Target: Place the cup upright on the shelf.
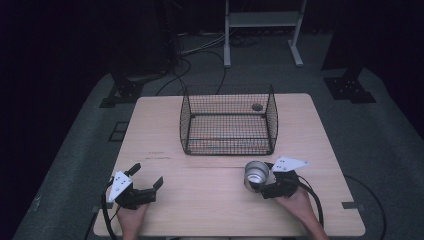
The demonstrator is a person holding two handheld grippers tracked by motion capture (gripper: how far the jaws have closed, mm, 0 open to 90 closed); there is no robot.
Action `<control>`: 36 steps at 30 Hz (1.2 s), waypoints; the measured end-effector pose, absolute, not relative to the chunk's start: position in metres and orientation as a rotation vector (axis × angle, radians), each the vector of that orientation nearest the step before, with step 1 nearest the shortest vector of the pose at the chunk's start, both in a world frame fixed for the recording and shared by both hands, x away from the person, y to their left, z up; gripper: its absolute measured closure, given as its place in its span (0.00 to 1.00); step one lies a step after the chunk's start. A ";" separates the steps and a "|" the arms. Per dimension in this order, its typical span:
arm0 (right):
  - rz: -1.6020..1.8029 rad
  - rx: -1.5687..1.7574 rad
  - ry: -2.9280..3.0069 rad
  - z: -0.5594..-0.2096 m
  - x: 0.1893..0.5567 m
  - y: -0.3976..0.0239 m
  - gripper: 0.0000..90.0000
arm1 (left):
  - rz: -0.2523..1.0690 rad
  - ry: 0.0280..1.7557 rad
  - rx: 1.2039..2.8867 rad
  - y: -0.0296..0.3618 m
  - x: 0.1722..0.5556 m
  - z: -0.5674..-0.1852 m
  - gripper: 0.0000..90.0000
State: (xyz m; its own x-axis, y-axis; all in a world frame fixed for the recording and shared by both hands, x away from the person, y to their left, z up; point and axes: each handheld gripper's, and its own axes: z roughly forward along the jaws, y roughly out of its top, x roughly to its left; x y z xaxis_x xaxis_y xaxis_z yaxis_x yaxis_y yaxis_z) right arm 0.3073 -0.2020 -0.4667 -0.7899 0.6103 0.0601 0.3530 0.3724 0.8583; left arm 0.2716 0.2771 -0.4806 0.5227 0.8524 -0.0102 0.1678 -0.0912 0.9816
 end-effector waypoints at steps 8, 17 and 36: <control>1.392 0.849 2.378 -0.464 0.308 -0.200 0.17 | 0.725 0.895 1.583 0.277 0.272 -0.481 0.00; 1.453 0.845 2.386 -0.447 0.304 -0.198 0.20 | 0.724 0.891 1.585 0.277 0.272 -0.480 0.00; 1.547 0.781 2.395 -0.394 0.317 -0.192 0.20 | 0.726 0.892 1.588 0.277 0.271 -0.481 0.00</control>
